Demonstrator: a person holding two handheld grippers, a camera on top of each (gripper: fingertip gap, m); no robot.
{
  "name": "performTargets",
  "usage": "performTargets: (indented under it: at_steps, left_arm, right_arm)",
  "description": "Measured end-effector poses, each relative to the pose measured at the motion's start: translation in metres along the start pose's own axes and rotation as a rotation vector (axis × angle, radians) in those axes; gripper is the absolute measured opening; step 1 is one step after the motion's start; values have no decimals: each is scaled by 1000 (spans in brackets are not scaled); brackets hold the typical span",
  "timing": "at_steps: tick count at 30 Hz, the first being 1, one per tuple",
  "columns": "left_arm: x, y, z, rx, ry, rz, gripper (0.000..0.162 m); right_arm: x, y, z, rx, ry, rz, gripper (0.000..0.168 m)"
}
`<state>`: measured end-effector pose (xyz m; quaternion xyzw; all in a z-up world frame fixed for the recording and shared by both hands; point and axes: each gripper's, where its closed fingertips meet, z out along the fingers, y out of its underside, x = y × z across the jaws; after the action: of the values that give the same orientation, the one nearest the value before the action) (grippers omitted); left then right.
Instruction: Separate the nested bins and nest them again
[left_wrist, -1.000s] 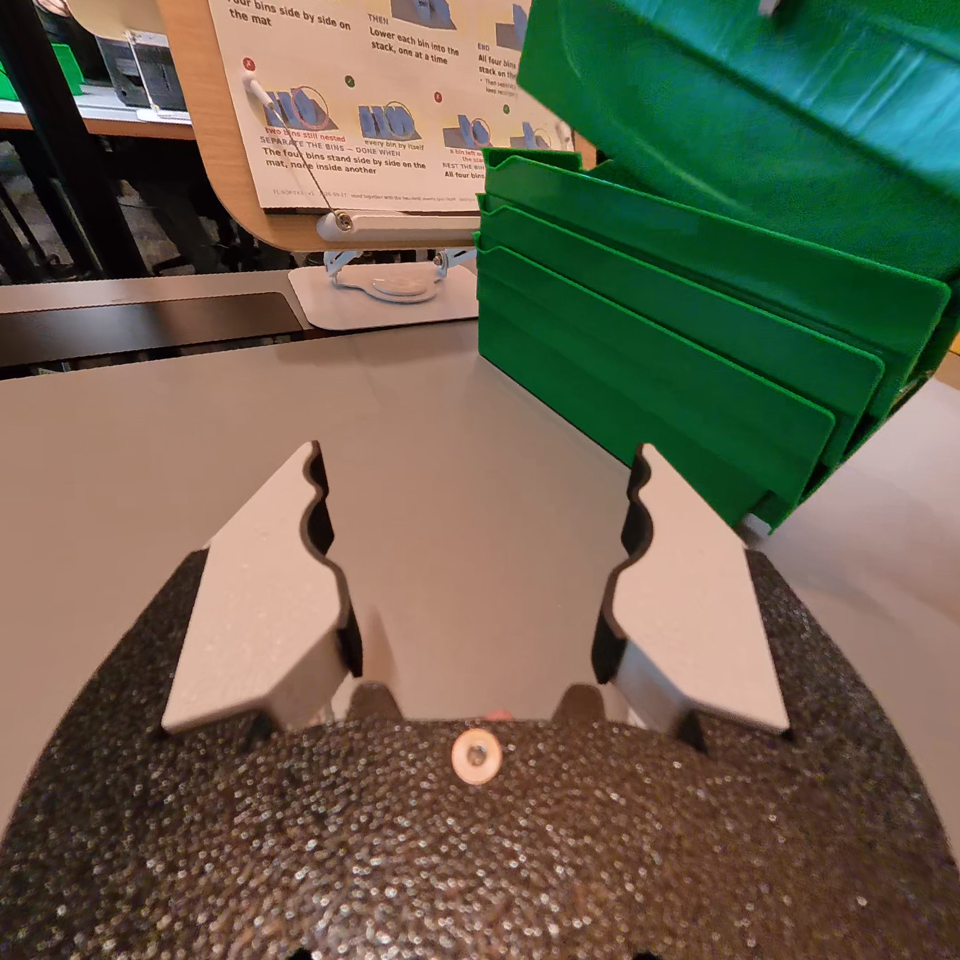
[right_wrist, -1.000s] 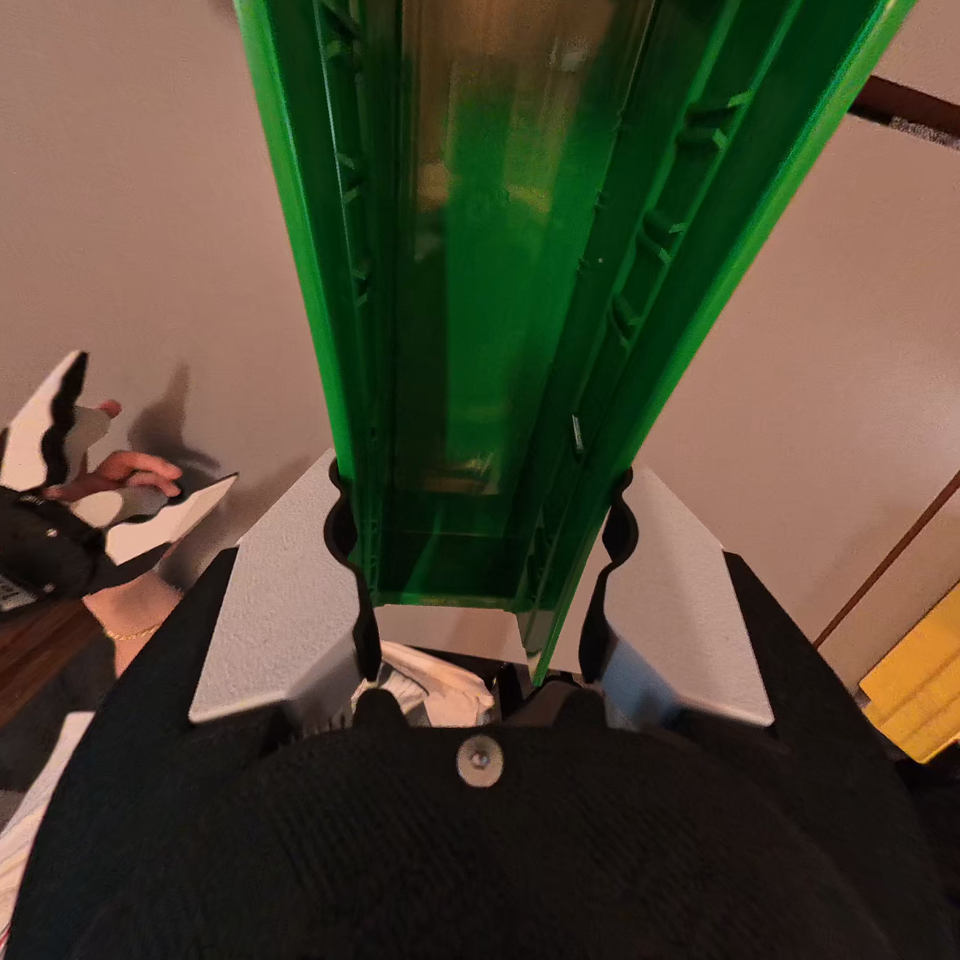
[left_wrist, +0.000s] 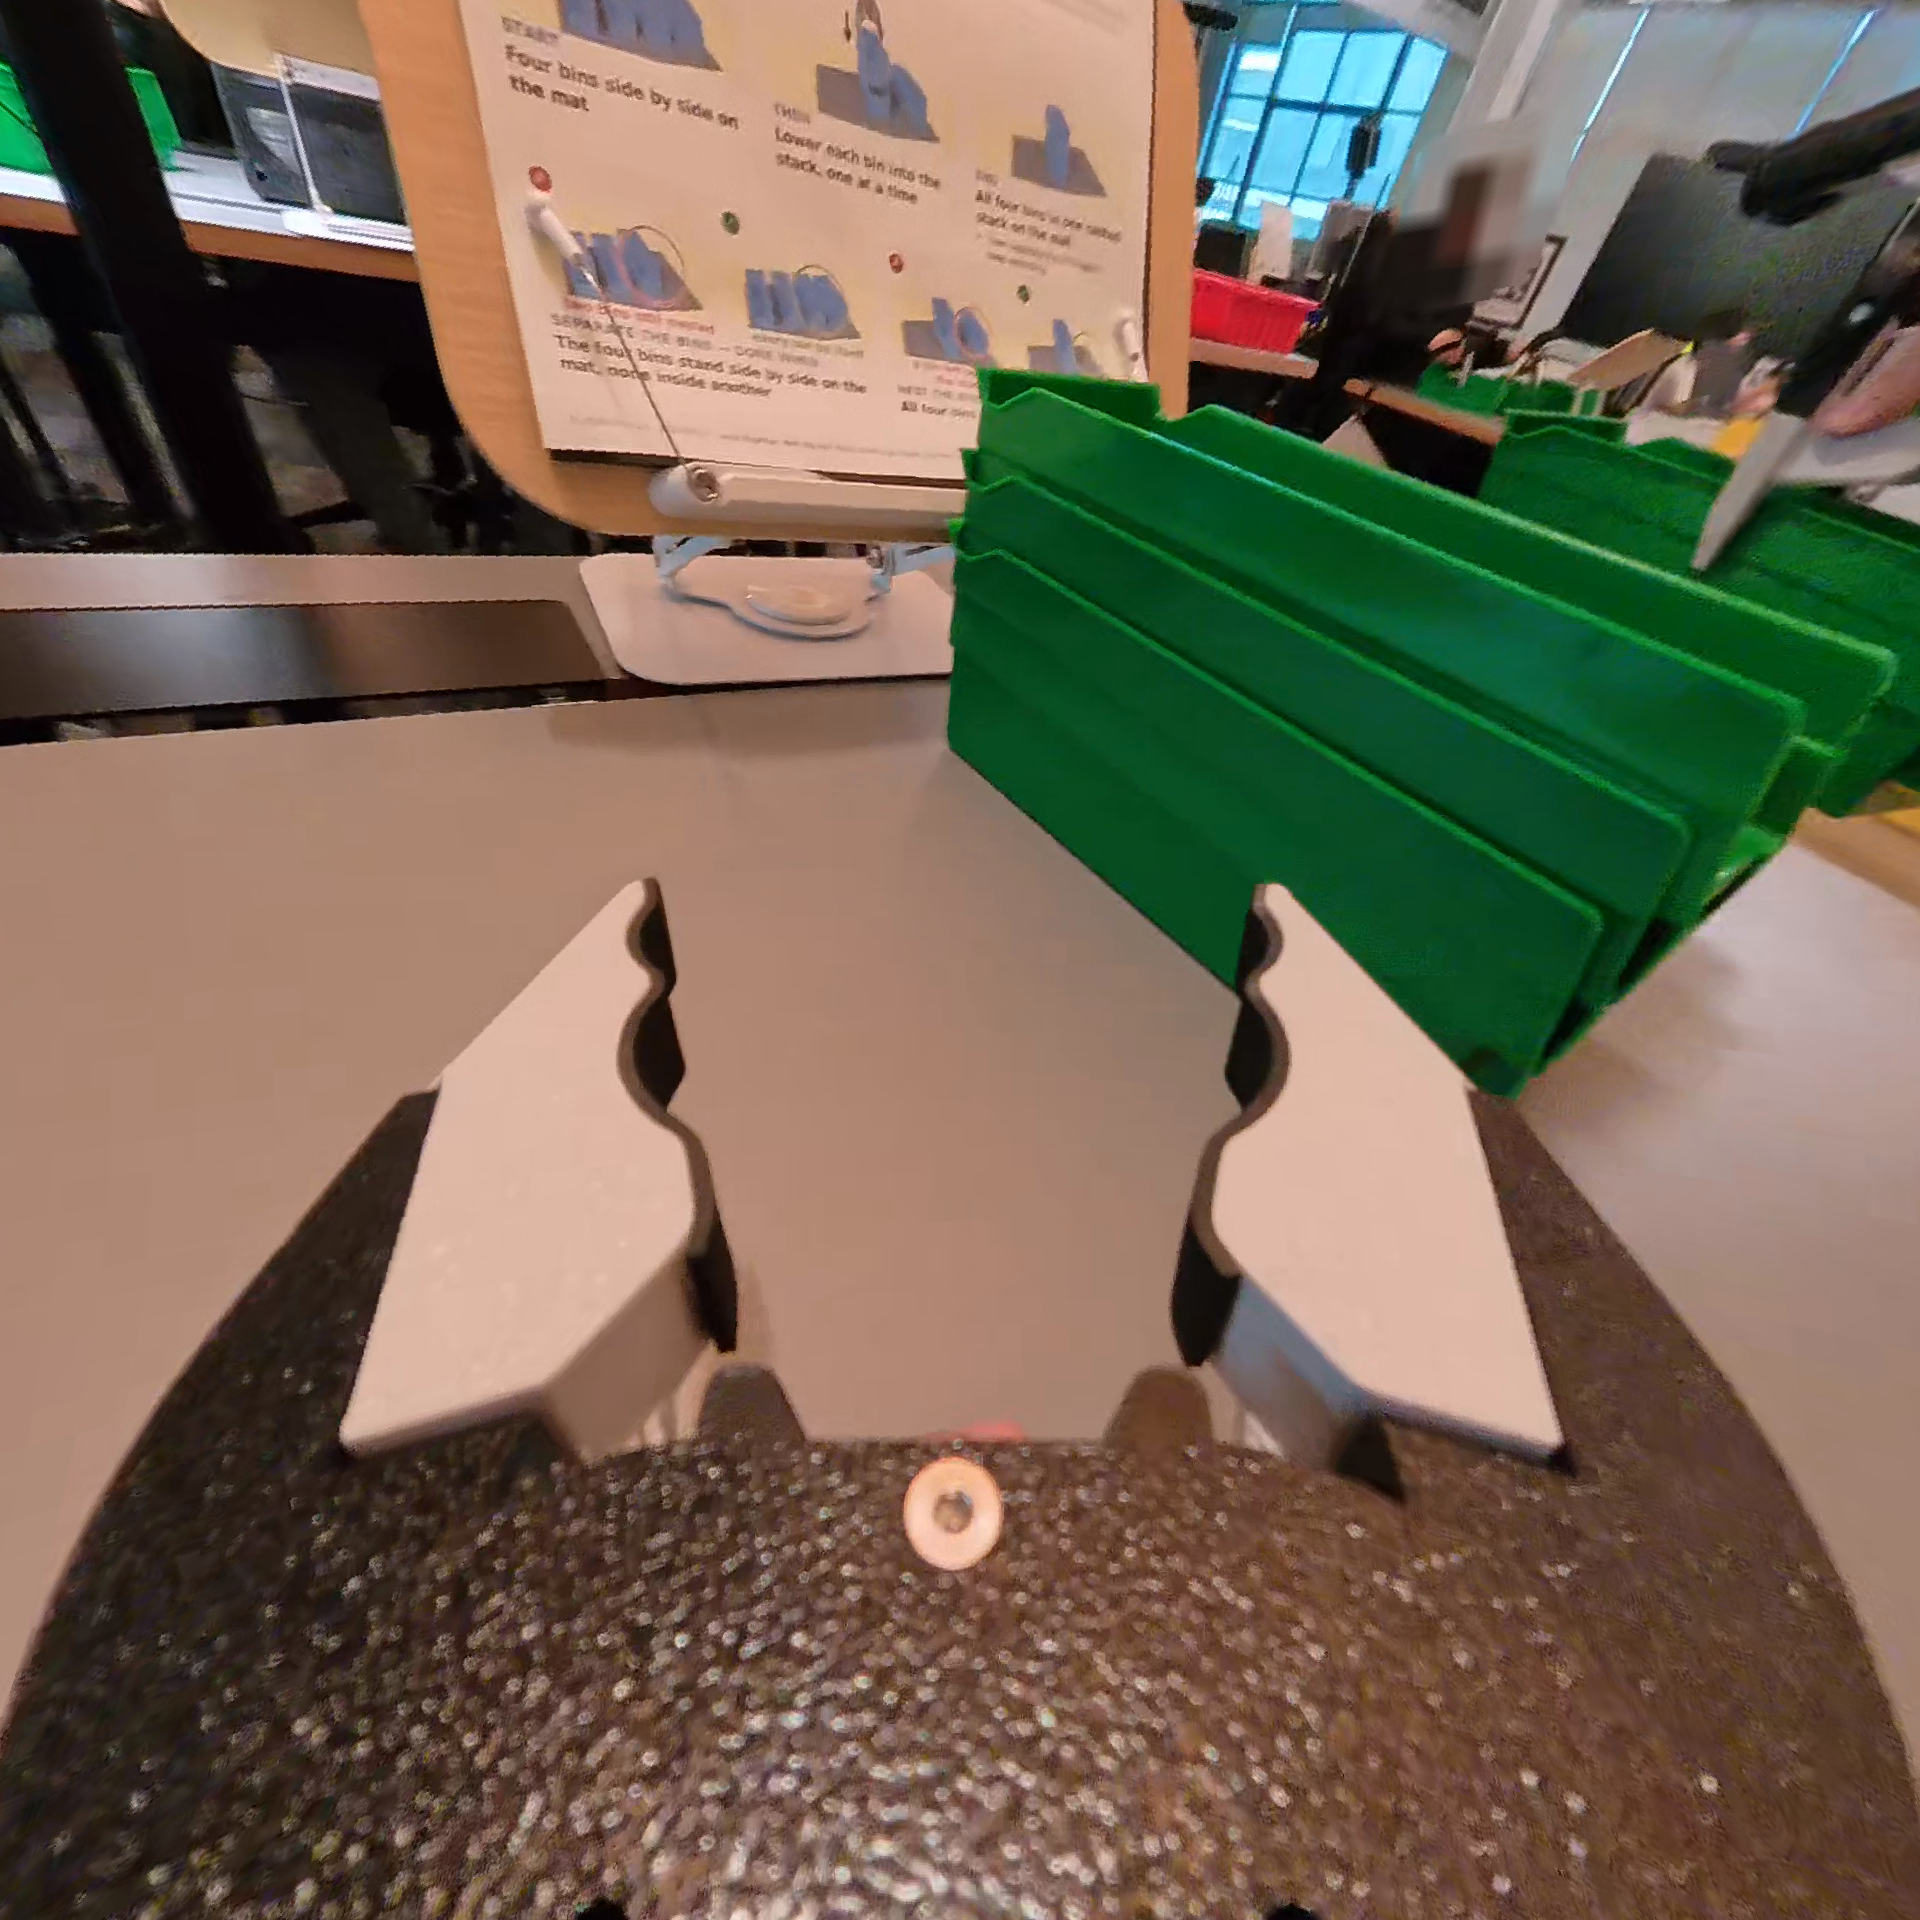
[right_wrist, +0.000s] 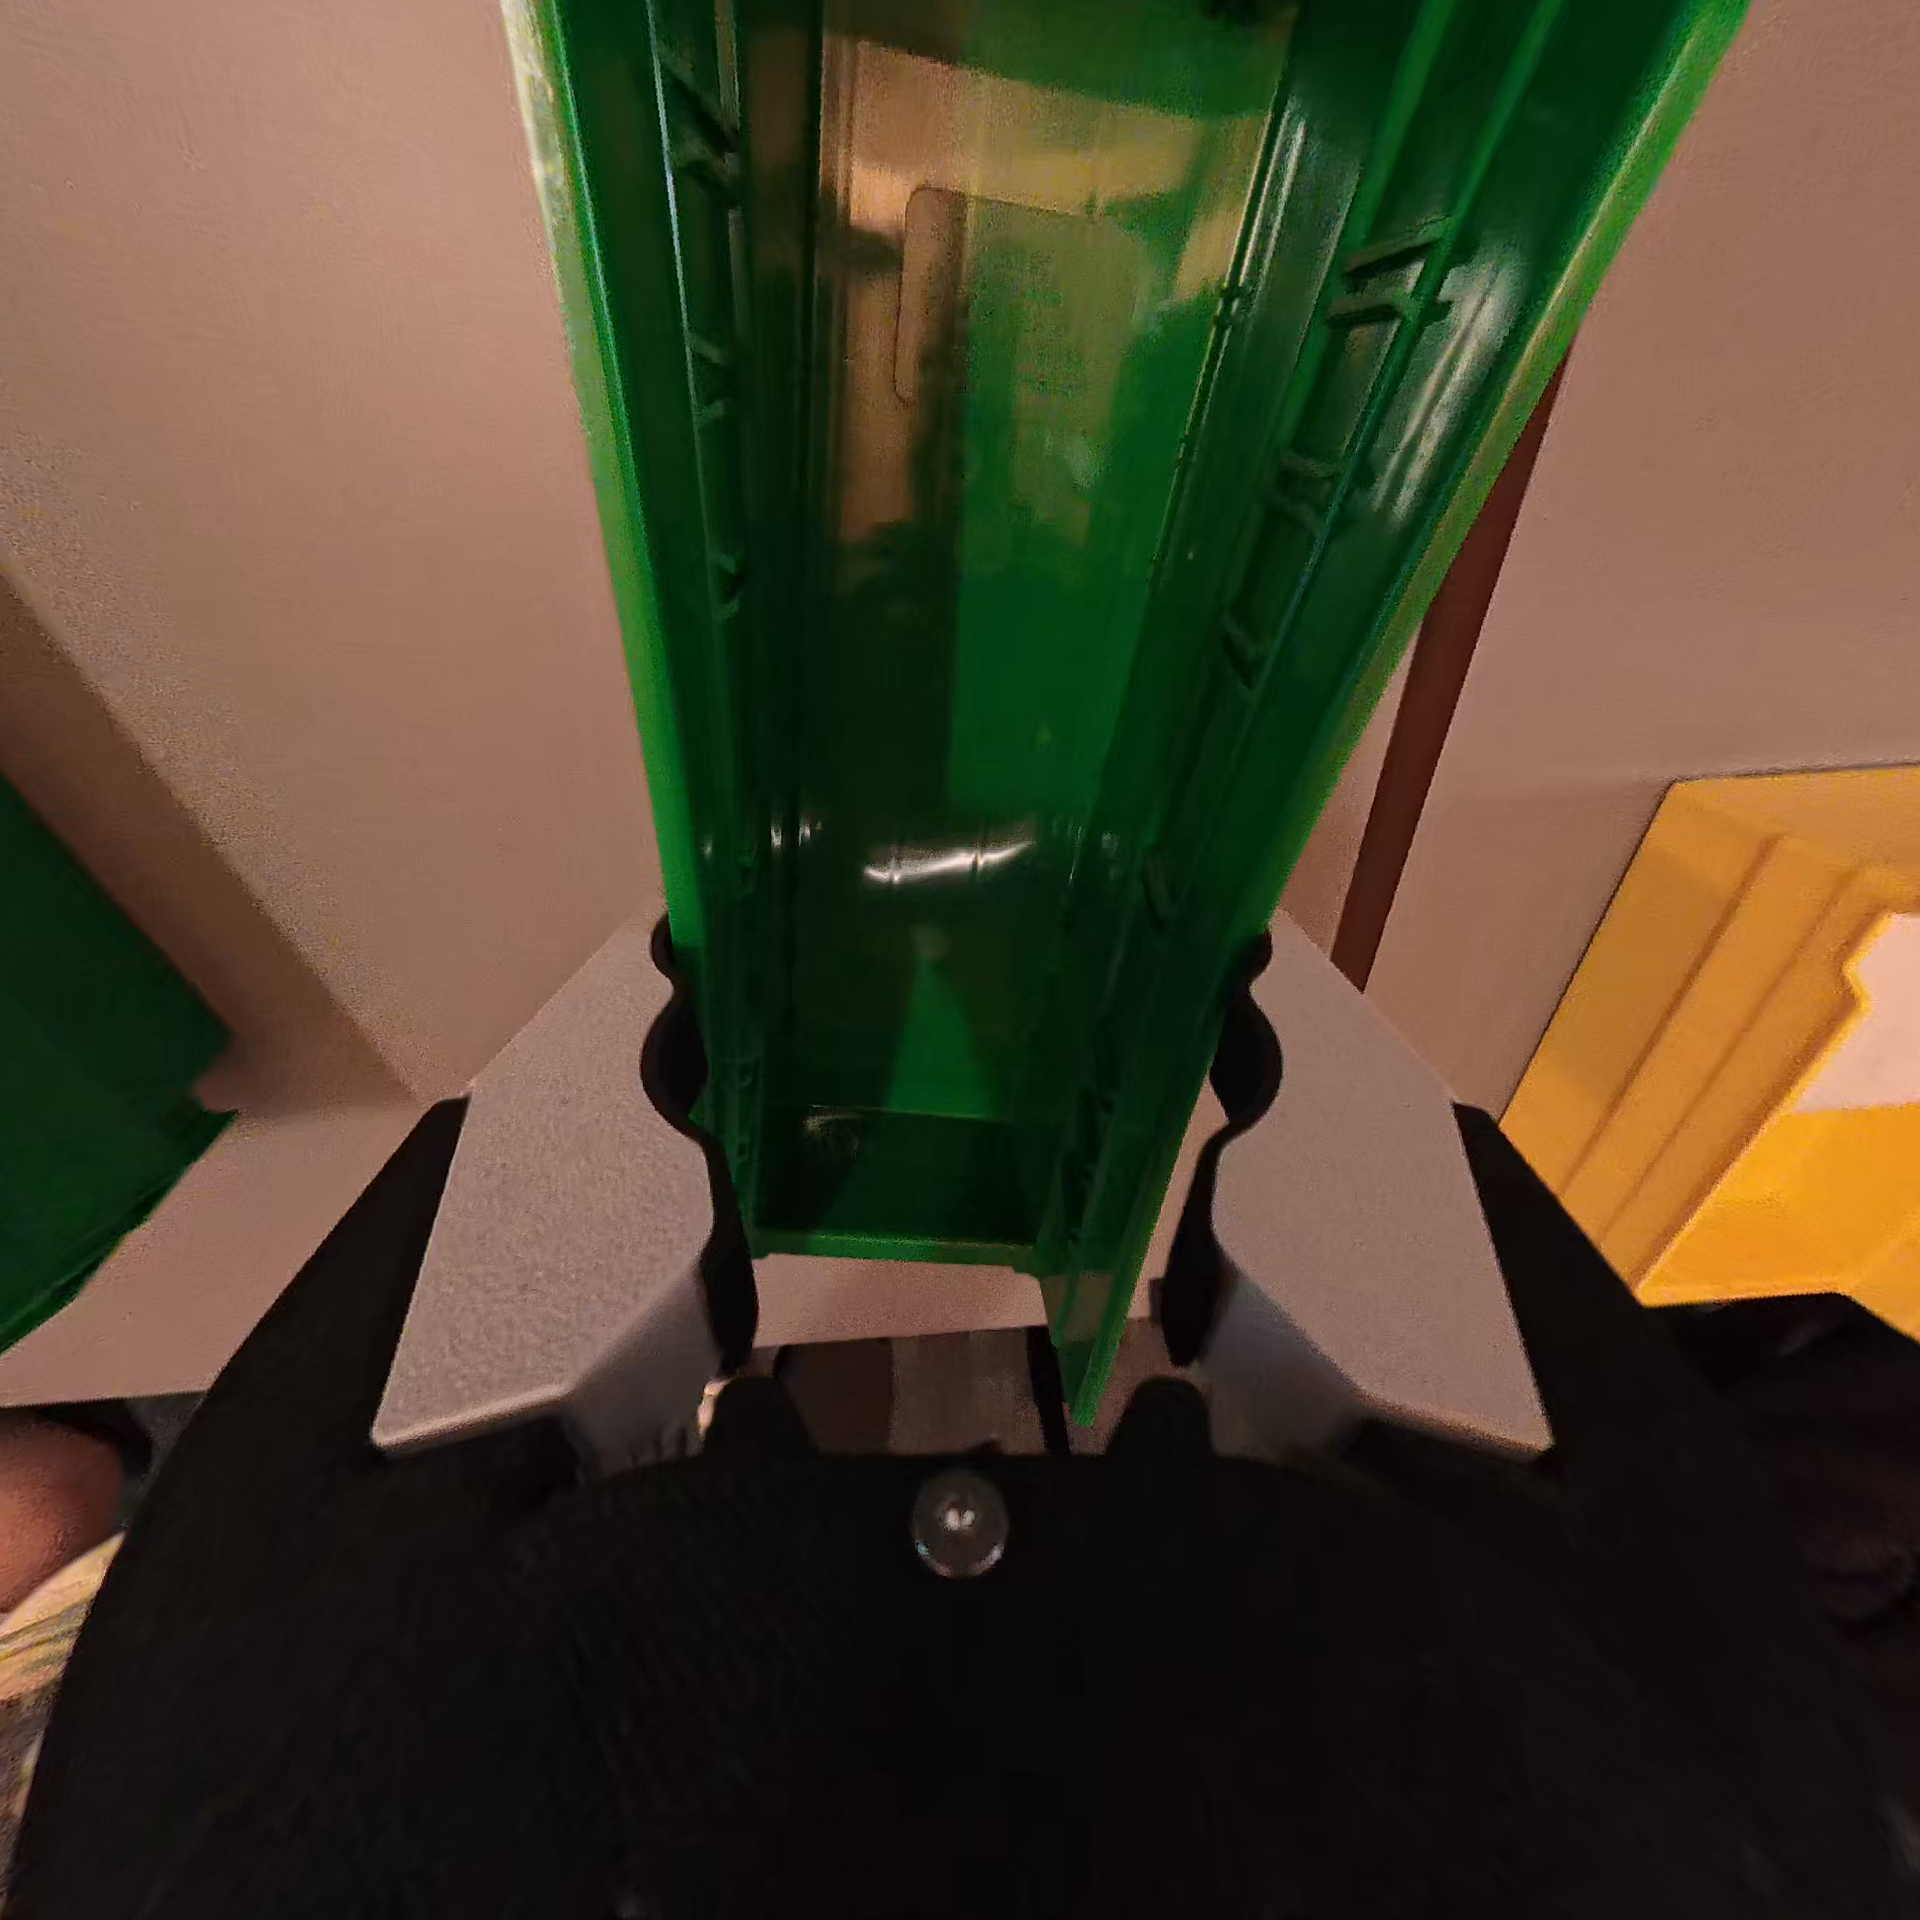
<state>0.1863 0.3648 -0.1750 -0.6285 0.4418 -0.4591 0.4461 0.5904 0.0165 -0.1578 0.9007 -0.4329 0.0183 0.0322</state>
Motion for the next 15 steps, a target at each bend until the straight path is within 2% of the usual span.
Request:
performTargets:
  at_steps: [7, 15]
  left_arm:
    - [0, -1, 0, 18, 18, -51, 106]
    - [-2, 19, 8, -71, -12, 31, 107]
  right_arm:
    - [29, -17, 38, -56, 48, -56, 101]
    - [27, -34, 63, -62, 8, -116, 103]
